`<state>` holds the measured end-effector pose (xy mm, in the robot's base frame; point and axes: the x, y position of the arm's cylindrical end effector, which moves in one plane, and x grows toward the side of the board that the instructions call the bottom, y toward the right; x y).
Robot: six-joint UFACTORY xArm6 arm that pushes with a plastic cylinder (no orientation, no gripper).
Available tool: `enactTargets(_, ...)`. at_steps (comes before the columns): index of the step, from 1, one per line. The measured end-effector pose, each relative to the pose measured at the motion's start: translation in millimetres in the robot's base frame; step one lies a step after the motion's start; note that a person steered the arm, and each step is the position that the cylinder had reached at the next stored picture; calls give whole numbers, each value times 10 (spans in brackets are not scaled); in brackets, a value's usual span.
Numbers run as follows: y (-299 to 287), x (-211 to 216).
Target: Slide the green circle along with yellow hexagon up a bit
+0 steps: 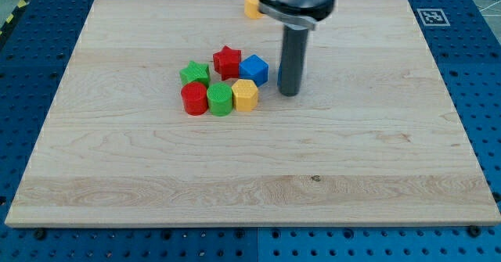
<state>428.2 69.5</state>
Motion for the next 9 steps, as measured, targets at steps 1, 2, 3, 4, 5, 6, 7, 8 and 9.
enactTargets(1, 92, 372)
enactTargets(2, -306, 817)
enactTargets(3, -742, 975)
enactTargets(4, -1120, 975)
enactTargets(5, -1425, 936)
enactTargets(6, -1549, 857)
enactTargets(7, -1513, 763)
enactTargets(8, -1515, 714)
enactTargets(9, -1490, 577)
